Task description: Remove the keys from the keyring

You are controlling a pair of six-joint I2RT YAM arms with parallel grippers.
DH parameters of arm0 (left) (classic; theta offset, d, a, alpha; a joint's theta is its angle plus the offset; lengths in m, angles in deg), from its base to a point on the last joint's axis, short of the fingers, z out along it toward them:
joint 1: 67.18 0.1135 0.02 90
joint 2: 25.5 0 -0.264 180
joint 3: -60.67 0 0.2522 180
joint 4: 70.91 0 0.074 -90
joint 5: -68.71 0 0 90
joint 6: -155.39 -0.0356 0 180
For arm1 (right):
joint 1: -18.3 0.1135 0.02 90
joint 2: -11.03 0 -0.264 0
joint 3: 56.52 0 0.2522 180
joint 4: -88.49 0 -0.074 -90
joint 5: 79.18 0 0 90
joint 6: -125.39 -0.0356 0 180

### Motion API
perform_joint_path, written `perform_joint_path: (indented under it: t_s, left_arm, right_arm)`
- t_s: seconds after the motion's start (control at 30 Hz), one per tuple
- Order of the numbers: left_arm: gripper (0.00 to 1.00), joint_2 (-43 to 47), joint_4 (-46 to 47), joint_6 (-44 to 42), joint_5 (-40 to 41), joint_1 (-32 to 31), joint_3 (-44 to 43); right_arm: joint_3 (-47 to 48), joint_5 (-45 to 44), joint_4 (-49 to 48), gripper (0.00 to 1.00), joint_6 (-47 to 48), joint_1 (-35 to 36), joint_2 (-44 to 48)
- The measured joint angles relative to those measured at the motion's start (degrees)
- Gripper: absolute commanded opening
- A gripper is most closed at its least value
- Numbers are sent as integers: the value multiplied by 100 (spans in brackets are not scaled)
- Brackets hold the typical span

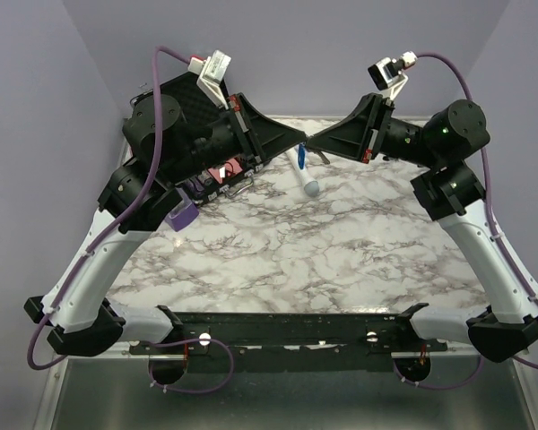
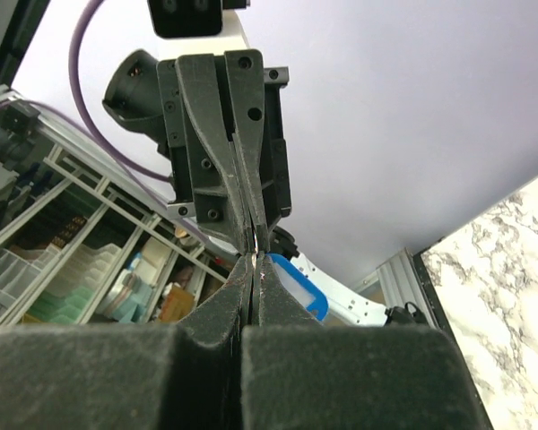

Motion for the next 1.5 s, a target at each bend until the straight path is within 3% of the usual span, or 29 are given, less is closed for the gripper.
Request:
perform_joint_path:
  t_s: [0.17, 0.23, 0.3, 0.37, 0.43, 0.53, 0.77, 1.03, 1.23, 1.5]
  left_arm:
    - [1, 111, 267, 149, 341, -92, 197]
    - [18, 186, 372, 190, 448, -109, 334]
    - [51, 251, 417, 214, 540, -120, 446]
    - [73, 306, 380, 216, 610, -125, 509]
    - [86, 326, 267, 175, 623, -153, 516]
    - [99, 341, 13, -4, 632, -188, 501]
    - [99, 507, -509, -468, 525, 208, 431]
    - [84, 474, -625, -837, -835, 1049, 101]
    - [72, -227, -636, -946, -2299, 1069, -603]
    - [58, -612, -833, -984, -2973, 1073, -699]
  right_arm:
    - [-33, -125, -205, 1, -131, 2, -7]
    - [-52, -164, -256, 1, -173, 15, -17]
    - [-98, -188, -286, 1, -199, 28, -20]
    - [-144, -236, -308, 1, -210, 33, -20]
    - [-155, -345, -291, 1, -166, 33, -17]
    - [-184, -481, -81, 1, -9, 33, 42]
    - [-227, -555, 595, 1, 404, 33, 321]
    - [-31, -85, 1130, 1, 734, 33, 195]
    - [212, 487, 1307, 1, 761, 33, -7]
    - [289, 710, 1325, 1, 758, 33, -24]
